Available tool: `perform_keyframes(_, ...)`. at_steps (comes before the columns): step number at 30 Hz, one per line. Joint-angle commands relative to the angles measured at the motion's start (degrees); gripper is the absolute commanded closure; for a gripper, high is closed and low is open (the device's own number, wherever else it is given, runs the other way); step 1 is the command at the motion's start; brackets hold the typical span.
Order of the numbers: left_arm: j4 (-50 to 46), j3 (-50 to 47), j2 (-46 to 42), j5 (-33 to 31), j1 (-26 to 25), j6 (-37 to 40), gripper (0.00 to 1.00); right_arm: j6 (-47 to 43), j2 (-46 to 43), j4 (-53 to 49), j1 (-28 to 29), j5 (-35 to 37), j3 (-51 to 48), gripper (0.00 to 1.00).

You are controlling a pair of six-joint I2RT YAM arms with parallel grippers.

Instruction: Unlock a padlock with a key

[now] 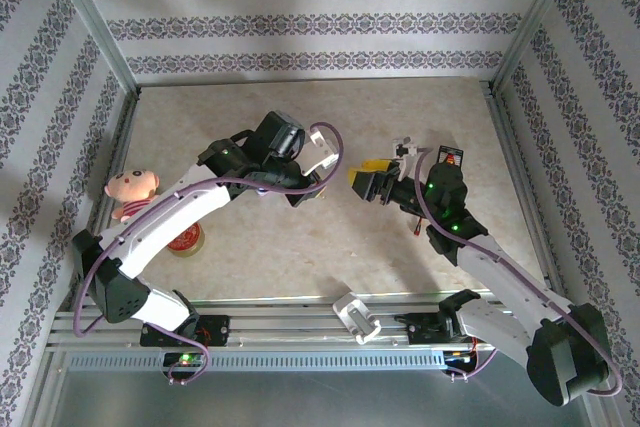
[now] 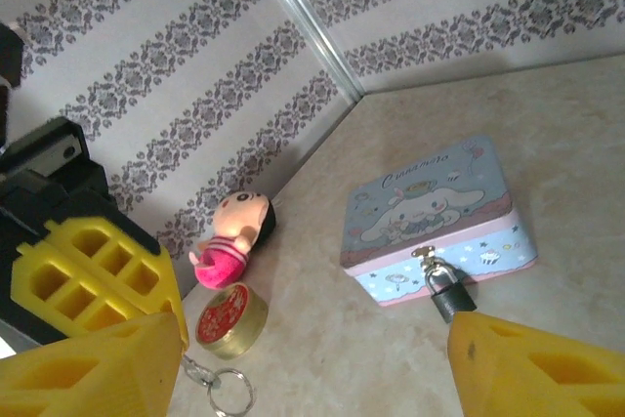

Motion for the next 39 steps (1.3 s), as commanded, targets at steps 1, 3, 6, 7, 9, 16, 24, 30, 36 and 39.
perform_keyframes(1,4.1,-1.5,-1.4,2.0,-0.6,0.7,1.0,-1.9,0.8,1.6,2.0,-5.1,-0.5,0.29)
perform_keyframes(3,7.7,-3.6,-2.8,4.2,-0.4,0.3,1.0,-2.7,1.1,2.7,3.4,-7.9,0.0,0.3)
perform_keyframes(6,13.4,-7.5,-6.0,9.2,1.2,-1.6,1.0,-3.5,1.3,2.9,4.5,-9.8,1.0,0.33)
perform_keyframes(7,15.7,-8.8,-7.1,11.3,2.0,-2.6,1.0,-3.5,1.4,2.9,4.6,-9.6,1.3,0.35)
perform_keyframes(9,18.7,-10.8,-8.8,14.7,3.1,-4.0,1.0,-3.4,1.8,3.4,4.6,-10.3,1.8,0.39)
perform_keyframes(16,21.1,-12.8,-11.3,19.3,4.1,-4.7,1.0,-2.1,4.1,8.0,5.9,-14.0,3.4,0.44)
perform_keyframes(24,26.5,-16.0,-13.2,23.7,5.1,-7.2,1.0,-2.8,4.0,10.9,7.1,-17.5,4.1,0.51)
perform_keyframes(30,29.0,-16.7,-13.4,25.6,5.6,-8.8,1.0,-3.3,3.7,11.3,7.7,-18.1,4.1,0.53)
perform_keyframes(36,32.8,-17.7,-13.8,27.4,6.9,-11.2,1.0,-3.0,3.9,12.6,8.2,-19.4,4.3,0.58)
perform_keyframes(39,34.6,-18.3,-13.8,28.4,7.6,-12.8,1.0,-3.0,3.7,13.1,8.3,-19.7,4.4,0.6)
